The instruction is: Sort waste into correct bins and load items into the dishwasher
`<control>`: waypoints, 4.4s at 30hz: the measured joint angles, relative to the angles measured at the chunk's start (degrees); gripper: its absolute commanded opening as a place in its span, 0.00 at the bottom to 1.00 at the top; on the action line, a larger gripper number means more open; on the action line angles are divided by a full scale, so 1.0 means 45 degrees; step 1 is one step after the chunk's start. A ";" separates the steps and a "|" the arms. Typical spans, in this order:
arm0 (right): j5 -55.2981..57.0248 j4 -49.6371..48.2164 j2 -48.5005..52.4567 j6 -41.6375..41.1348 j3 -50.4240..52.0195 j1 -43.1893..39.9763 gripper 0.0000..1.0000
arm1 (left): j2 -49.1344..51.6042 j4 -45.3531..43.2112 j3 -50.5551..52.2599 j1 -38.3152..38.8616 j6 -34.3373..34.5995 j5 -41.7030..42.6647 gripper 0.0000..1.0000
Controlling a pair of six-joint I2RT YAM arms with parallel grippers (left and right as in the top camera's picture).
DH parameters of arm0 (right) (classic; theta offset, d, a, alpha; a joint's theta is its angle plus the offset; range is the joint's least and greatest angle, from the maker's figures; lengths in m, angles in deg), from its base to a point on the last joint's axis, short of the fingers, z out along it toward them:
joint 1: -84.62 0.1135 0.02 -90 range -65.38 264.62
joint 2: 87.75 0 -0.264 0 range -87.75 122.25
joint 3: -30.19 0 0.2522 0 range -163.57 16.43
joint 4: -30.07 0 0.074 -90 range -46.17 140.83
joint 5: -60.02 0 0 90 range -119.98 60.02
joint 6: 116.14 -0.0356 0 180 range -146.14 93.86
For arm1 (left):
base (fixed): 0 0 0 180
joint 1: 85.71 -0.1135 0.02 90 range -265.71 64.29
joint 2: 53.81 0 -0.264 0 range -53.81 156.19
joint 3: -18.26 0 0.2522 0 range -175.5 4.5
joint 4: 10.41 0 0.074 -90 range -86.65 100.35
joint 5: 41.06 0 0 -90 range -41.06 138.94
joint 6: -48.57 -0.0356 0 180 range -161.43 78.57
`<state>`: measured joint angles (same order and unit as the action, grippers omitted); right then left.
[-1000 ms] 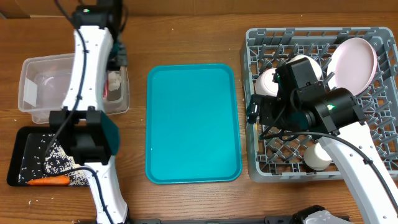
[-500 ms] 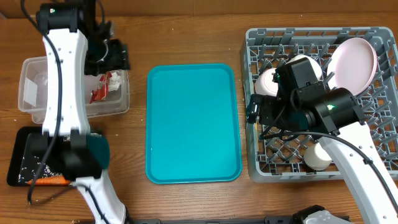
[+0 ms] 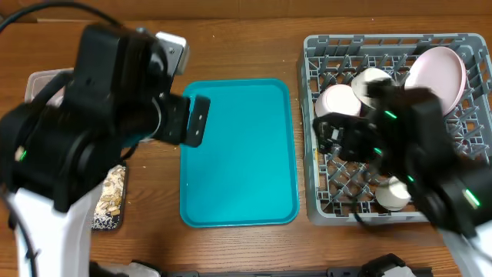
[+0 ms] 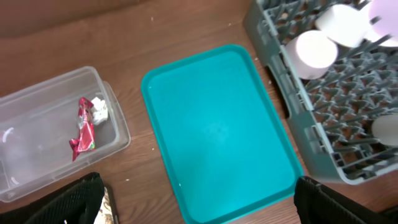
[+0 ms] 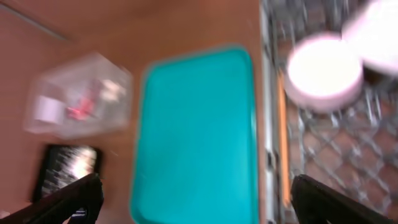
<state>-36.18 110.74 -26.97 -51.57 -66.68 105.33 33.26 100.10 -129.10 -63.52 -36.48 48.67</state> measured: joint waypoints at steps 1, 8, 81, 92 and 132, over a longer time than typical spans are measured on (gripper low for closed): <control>0.0000 -0.0112 -0.0495 0.0000 -0.0078 0.0005 1.00 | -0.0204 -0.0005 0.0000 0.0063 0.0039 0.0005 1.00; -0.0073 0.0097 -0.2924 0.0010 -0.0369 0.0000 1.00 | -0.1360 -0.0005 0.0000 0.0078 0.0160 0.0194 1.00; -0.1069 -1.2031 -1.3114 0.6625 1.6840 -0.3089 1.00 | -0.1394 -0.0005 0.0015 0.0073 0.0194 0.0296 1.00; -0.1219 -1.4008 -1.3328 0.6654 1.8234 -0.3264 1.00 | -0.1394 -0.0010 0.0015 0.0078 0.0194 0.0291 1.00; -0.1234 -1.4008 -1.3333 0.6654 1.8234 -0.3264 1.00 | -0.5435 -0.8694 0.6931 -0.3220 -0.1957 0.2603 1.00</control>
<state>-41.73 47.71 -86.97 -21.62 15.37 90.64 8.80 60.98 -97.91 -78.01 -45.29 60.38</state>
